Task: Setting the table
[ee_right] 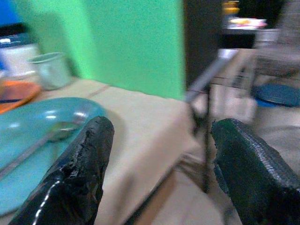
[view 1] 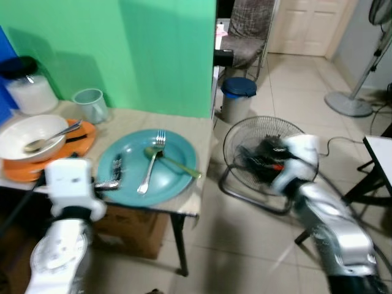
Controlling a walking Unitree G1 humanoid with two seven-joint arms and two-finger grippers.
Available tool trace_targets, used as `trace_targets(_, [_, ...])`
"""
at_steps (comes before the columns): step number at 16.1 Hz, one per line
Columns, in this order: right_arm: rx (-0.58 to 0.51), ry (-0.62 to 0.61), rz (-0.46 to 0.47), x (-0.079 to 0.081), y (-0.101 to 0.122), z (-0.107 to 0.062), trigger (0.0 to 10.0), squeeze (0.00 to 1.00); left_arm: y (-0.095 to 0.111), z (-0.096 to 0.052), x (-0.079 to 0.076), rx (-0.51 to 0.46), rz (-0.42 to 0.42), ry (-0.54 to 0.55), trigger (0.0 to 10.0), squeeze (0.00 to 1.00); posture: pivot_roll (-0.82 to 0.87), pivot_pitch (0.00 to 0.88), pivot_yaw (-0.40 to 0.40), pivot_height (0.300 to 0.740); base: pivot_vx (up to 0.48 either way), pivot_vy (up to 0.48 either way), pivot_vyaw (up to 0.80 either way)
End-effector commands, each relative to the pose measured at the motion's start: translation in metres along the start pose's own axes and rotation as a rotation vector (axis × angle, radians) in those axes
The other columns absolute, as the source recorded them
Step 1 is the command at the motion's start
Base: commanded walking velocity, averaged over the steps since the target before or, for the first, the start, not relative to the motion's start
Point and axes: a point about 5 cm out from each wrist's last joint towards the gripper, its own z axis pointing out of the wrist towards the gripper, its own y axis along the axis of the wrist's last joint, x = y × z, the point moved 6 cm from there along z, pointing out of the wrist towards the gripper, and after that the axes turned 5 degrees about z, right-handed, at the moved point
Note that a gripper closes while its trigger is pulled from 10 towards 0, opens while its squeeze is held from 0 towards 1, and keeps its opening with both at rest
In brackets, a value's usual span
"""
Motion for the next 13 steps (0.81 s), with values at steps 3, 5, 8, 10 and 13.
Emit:
trace_targets(3, [0.026, 0.003, 0.017, -0.007, -0.003, -0.005, 10.0, 0.0, 0.003, -0.001, -0.004, 0.02, 0.019, -0.025, 10.0, 0.0, -0.04, 0.007, -0.002, 0.74, 0.0, 0.0, 0.0])
trace_targets(5, [0.034, 0.062, 0.017, -0.001, 0.001, -0.003, 10.0, 0.0, 0.002, 0.008, -0.001, 0.062, -0.013, -0.041, 10.0, 0.0, -0.03, 0.008, -0.004, 0.74, 0.0, 0.0, 0.0])
trace_targets(8, [0.04, 0.111, 0.015, -0.001, 0.008, -0.002, 10.0, 0.0, 0.004, 0.029, -0.004, 0.106, -0.057, -0.146, 10.0, 0.0, -0.03, 0.008, -0.012, 0.74, 0.0, 0.0, 0.0])
trace_targets(10, [0.054, 0.138, 0.019, -0.001, 0.009, -0.001, 10.0, 0.0, -0.002, 0.038, -0.009, 0.169, -0.09, -0.223, 10.0, 0.0, -0.03, 0.006, -0.018, 0.74, 0.0, 0.0, 0.0])
trace_targets(13, [0.087, 0.253, -0.009, 0.012, 0.011, -0.004, 10.0, 0.0, -0.017, 0.049, -0.01, 0.271, -0.082, -0.3, 10.0, 0.0, -0.03, 0.002, -0.015, 0.74, 0.0, 0.0, 0.0])
